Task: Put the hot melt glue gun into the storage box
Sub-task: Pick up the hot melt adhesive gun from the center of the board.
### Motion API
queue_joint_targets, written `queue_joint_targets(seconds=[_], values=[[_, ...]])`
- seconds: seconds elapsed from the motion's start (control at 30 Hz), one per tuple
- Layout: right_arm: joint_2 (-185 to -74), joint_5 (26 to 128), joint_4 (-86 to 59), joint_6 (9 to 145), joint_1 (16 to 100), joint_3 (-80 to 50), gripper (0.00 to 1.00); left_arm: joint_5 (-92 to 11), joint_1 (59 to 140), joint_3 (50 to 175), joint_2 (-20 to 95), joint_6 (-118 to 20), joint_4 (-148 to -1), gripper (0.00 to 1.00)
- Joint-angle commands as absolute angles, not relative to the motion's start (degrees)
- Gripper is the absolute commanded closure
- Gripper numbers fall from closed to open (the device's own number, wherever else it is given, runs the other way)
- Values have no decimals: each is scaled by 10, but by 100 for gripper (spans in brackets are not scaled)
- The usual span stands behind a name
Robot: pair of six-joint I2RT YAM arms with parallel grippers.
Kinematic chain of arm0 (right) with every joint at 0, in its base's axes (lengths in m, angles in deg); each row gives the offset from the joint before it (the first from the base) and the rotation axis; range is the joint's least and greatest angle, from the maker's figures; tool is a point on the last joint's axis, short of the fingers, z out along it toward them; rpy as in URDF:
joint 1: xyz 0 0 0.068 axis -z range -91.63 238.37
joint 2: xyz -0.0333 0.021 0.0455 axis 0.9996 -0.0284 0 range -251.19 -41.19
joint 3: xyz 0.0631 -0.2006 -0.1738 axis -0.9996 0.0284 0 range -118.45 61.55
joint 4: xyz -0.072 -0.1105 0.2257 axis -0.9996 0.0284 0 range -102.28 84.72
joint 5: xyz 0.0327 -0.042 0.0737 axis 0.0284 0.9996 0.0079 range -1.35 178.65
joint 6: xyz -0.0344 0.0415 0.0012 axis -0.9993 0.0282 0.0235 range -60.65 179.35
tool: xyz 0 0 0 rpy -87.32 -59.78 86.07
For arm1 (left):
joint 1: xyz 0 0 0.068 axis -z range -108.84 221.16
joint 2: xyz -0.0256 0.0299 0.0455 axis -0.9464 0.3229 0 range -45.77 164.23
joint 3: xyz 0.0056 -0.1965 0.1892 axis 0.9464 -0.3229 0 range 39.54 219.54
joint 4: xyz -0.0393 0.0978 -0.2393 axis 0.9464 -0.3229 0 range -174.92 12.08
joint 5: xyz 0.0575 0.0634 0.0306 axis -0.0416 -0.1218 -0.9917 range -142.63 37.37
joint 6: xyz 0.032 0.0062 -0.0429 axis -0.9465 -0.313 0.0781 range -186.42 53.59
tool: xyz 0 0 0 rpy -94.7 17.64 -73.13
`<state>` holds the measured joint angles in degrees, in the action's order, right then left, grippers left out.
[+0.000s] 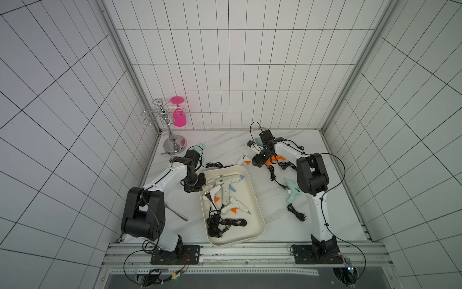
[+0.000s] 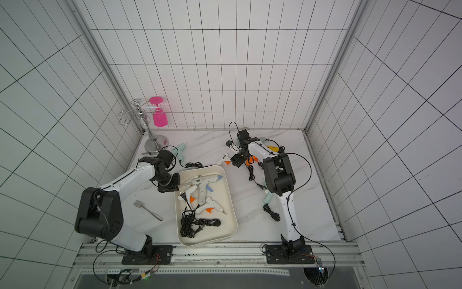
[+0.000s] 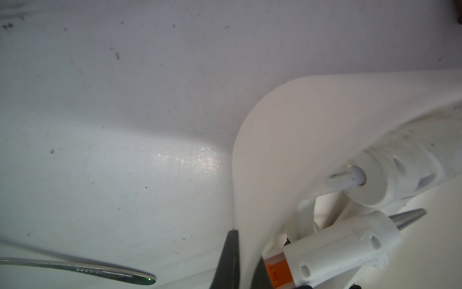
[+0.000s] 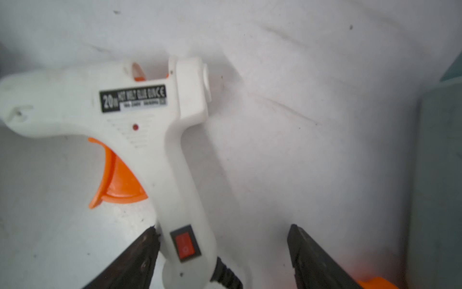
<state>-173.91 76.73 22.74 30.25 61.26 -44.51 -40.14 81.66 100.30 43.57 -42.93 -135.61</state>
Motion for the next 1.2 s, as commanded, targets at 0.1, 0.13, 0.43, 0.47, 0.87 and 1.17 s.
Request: queue_joint_targets(seconds=[0.1,0.13,0.43,0.47,0.87,1.17], values=[[-1773,758,250,313,607,-492,37,-335,818,1015,427,-431,-1322,100],[-1775,756,253,314,606,-495,43,-335,818,1016,429,-431,-1321,100],[-1750,793,268,369,592,-504,81,-314,818,1030,456,-428,-1293,100],[-1739,789,263,394,596,-504,82,-313,818,1034,463,-425,-1286,100],[-1532,688,213,585,667,-466,84,-295,846,1203,611,-375,-1215,100],[-1444,524,245,670,688,-438,82,-304,868,1293,683,-372,-1184,85]])
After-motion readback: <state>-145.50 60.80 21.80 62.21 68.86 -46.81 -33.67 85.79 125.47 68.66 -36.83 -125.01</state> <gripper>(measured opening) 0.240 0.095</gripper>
